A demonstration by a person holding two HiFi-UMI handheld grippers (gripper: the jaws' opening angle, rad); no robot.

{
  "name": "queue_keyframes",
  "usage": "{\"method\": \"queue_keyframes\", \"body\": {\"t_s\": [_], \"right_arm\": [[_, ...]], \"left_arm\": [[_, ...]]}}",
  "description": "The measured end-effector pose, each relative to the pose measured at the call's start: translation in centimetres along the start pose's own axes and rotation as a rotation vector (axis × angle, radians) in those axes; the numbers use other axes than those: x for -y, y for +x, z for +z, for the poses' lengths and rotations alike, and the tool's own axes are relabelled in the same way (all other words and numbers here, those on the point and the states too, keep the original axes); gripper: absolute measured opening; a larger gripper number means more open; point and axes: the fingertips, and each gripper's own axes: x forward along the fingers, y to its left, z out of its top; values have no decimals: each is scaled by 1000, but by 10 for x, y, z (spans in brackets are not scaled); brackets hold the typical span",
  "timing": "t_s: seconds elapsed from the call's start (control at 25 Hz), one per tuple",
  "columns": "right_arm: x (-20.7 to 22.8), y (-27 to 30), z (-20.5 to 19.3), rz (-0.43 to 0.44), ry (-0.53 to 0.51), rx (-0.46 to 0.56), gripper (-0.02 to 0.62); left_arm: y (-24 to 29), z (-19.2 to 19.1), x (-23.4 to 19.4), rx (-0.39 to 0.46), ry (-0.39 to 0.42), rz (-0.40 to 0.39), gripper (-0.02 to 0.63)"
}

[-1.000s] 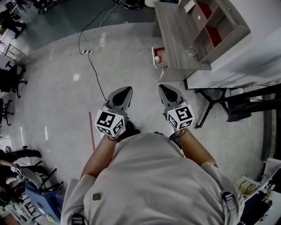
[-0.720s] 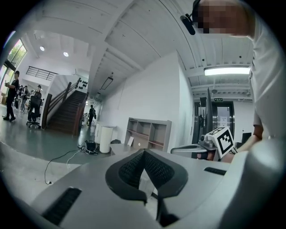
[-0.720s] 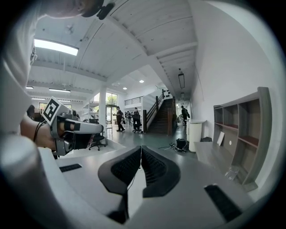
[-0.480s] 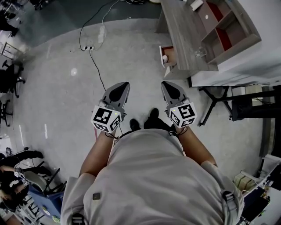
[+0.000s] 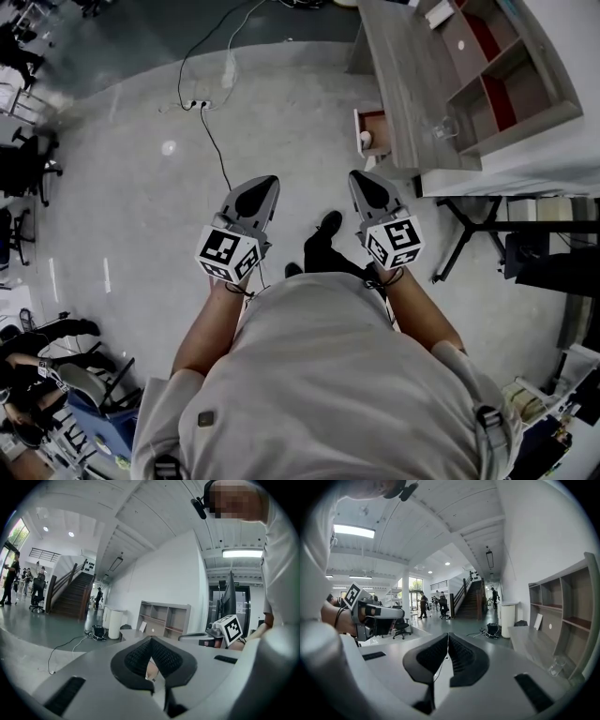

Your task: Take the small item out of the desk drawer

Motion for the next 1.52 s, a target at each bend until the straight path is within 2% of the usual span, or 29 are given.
{"method": "queue_keyframes", "body": {"t_s": [0.32,0.6,0.84,1.12,1.52], "right_arm": [[87,69,13,3,22,-7,21],[194,91,28,-66,38,-1,21],[273,81,29,-155,64,14,21],[326,55,17,-270,102,11,23],[386,19,-6,-533,179,-12,25]], "left_arm": [[101,14,-44,-40,1,-8,15],[211,30,-47,-77,22,-62,15],[300,37,-20,-101,61,-175,15],[373,33,13,-135,81,-314,15],[461,18,55,-206,113,-593,15]]}}
